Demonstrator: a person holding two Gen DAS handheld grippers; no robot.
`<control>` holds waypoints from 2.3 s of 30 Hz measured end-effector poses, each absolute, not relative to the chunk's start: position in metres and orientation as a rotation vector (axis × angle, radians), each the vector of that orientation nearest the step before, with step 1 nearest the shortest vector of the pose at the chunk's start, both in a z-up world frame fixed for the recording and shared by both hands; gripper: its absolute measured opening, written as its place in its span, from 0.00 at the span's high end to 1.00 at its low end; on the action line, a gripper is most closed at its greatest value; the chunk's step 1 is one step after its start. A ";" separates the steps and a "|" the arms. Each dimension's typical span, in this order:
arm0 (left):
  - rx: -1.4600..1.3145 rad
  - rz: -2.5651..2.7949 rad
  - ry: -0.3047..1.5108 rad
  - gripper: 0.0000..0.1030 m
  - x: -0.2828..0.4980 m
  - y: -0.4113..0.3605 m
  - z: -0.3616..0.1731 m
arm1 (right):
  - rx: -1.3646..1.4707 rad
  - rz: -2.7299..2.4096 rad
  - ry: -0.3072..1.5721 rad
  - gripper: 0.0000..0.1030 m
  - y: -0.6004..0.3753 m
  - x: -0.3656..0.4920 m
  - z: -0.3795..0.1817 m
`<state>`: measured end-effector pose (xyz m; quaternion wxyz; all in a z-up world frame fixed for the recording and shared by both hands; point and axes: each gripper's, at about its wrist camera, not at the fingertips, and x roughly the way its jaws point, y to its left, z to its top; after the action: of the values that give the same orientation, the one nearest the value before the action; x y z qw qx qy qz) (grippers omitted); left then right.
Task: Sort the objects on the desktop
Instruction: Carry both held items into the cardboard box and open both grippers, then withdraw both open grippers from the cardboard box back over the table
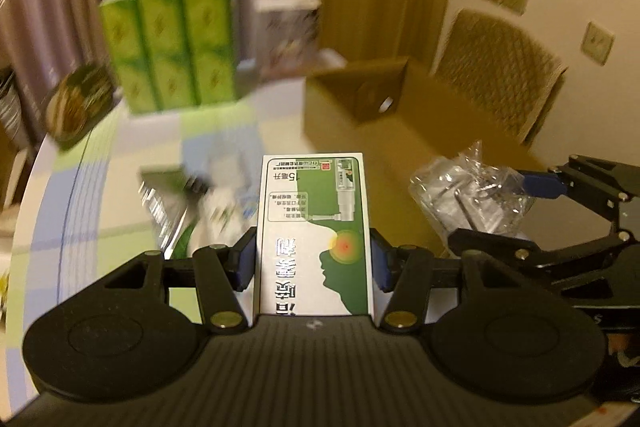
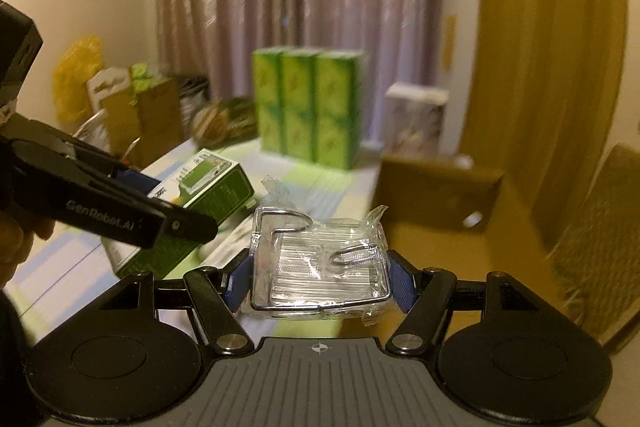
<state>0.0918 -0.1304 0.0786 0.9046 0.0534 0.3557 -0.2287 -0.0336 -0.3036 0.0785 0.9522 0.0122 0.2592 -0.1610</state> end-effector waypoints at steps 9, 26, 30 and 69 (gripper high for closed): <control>0.112 -0.588 0.733 0.52 0.121 -0.209 0.089 | 0.026 -0.479 0.557 0.36 -0.382 -0.039 0.084; 0.105 -0.633 0.815 0.51 0.165 -0.278 0.051 | 0.083 -0.532 0.609 0.36 -0.434 -0.051 0.048; 0.090 -0.609 0.825 0.51 0.171 -0.277 0.047 | 0.075 -0.531 0.620 0.36 -0.433 -0.052 0.043; 0.014 -0.447 0.769 0.40 0.108 -0.171 0.059 | 0.086 -0.473 0.562 0.18 -0.354 -0.066 0.056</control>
<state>0.1080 -0.1712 0.0590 0.9027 0.0070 0.3718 -0.2163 -0.0657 -0.3542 0.0564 0.9323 0.0421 0.2748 -0.2313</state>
